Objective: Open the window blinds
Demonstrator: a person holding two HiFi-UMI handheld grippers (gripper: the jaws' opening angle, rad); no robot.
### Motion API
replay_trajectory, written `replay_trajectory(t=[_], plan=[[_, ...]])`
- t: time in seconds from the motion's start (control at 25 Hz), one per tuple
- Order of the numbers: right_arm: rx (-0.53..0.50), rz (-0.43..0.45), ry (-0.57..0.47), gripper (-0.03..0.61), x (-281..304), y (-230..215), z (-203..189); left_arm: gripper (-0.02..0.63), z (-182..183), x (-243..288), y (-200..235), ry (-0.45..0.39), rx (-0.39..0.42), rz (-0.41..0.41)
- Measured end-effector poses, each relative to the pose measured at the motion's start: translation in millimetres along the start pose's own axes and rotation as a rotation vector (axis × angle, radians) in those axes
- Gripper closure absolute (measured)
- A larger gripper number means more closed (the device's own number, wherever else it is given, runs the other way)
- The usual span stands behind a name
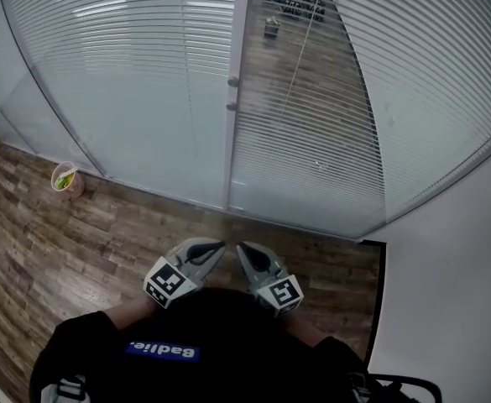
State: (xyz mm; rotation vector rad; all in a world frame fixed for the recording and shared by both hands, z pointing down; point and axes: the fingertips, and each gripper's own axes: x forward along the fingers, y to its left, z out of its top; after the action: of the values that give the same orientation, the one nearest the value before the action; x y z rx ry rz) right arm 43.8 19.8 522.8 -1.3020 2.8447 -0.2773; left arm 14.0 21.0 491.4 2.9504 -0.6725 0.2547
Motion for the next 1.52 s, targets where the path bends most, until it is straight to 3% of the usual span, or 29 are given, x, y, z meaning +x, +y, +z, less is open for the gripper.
replay_trajectory(t=[0.28,0.44,0.64,0.96,1.12,1.36,1.52], plan=[[0.054,0.009,0.010,0.574,-11,-10,-7,0.614,-3,5,-5,0.003,-0.022,0.055],[0.033,0.024,0.036,0.574,-3,-11,-9,0.614,5,5,7,-0.020,-0.034,0.077],[0.030,-0.030,0.066,0.574,14,-28,-13,0.614,5,10,41,-0.057,-0.046,0.069],[-0.025,-0.137,0.105,0.575,62,-45,-13,0.614,24,10,129,-0.128,0.042,0.067],[-0.022,-0.189,0.132,0.574,104,-65,-3,0.614,50,25,183,-0.160,0.095,0.061],[-0.044,-0.209,0.159,0.572,121,-67,-4,0.614,87,46,208,-0.194,0.236,0.068],[-0.028,-0.218,0.169,0.572,130,-88,4,0.614,103,63,238,-0.222,0.176,0.100]])
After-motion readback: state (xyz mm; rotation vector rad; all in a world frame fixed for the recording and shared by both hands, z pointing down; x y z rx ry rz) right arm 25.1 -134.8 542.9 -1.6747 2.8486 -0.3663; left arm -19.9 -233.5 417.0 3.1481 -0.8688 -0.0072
